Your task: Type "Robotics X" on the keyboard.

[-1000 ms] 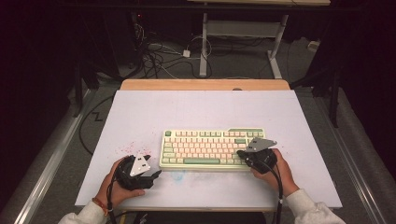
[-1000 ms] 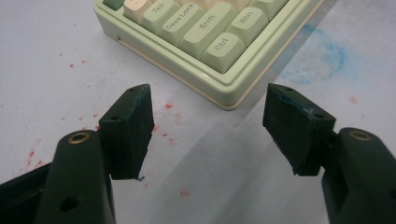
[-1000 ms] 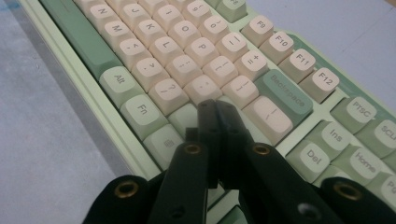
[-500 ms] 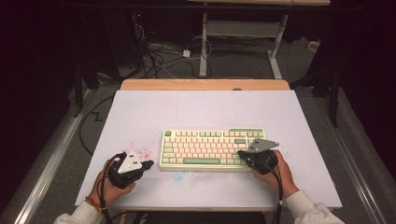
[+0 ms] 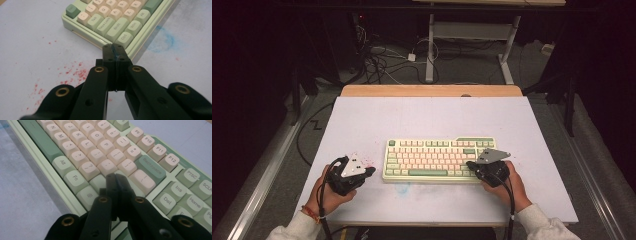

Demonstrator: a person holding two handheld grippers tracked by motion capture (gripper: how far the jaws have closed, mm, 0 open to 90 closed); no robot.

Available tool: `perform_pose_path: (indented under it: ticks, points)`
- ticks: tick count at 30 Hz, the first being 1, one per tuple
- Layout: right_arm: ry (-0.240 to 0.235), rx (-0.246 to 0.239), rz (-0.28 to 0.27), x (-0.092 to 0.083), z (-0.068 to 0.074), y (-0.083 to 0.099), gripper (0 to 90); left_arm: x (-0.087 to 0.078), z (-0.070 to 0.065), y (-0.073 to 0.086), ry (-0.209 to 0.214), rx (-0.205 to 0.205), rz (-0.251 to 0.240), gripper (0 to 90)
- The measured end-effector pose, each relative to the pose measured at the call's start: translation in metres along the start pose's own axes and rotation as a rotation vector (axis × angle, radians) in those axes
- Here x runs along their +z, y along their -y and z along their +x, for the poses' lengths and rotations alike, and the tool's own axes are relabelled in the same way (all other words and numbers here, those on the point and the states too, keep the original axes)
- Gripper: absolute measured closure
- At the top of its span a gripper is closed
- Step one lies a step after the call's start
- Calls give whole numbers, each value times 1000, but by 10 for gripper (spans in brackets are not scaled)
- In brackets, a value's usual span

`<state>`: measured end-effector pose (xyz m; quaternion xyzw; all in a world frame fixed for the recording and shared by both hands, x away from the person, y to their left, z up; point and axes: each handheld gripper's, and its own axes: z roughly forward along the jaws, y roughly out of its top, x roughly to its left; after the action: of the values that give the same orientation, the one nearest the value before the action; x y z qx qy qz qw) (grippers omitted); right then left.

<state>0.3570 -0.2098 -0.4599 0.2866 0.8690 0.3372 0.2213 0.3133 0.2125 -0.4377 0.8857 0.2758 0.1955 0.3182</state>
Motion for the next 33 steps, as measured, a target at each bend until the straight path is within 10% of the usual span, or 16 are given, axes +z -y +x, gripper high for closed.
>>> perform_pose_path:
  ticks: [33]
  points:
    - [6, 6, -7, 0, 1, 1, 900, 37, -3, -54, 67, 56, 16, 873]
